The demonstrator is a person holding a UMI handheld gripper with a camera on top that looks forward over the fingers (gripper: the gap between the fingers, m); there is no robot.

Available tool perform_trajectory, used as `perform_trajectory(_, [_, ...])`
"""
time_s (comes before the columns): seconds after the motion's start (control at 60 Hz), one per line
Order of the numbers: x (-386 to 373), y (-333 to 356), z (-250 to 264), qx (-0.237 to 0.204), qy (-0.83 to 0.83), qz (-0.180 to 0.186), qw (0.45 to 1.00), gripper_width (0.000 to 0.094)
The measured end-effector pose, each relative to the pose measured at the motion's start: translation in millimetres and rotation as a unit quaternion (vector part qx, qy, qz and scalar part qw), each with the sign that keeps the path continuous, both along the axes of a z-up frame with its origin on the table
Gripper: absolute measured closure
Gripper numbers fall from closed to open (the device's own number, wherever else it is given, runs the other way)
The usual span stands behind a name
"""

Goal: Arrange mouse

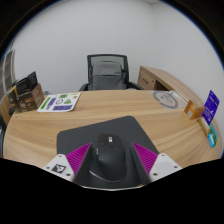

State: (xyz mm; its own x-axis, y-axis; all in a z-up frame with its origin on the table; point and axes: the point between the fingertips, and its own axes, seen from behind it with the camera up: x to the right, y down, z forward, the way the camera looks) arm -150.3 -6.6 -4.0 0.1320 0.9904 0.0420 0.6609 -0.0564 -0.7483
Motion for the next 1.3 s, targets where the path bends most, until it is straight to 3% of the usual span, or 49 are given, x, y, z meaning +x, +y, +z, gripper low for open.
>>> perform_trajectory(0.017, [0.3, 1.6, 1.2, 0.004, 0.000, -0.001, 1.000, 0.0060])
perform_trajectory(0.05, [0.7, 3.5, 5.2, 0.010, 0.003, -0.002, 1.000, 0.0107])
perform_trajectory(0.283, [62.1, 1.3, 77.4, -0.015, 0.015, -0.023, 1.000, 0.0073])
perform_trajectory(0.467, [169.3, -15.2, 158.2, -0.022, 0.032, -0.002, 0.999, 0.0066])
perform_trajectory(0.567, [237.0, -31.0, 183.9, -0.053, 0.023, 0.019, 0.998, 0.0070])
perform_trajectory(0.783, [368.3, -20.6, 212.2, -0.013, 0.002, 0.033, 0.999, 0.0069])
perform_trajectory(0.9, [417.2, -22.4, 220.3, -0.021, -0.006, 0.029, 0.999, 0.0066])
perform_trajectory(1.3, [474.9, -13.3, 238.8, -0.033, 0.008, 0.010, 0.999, 0.0071])
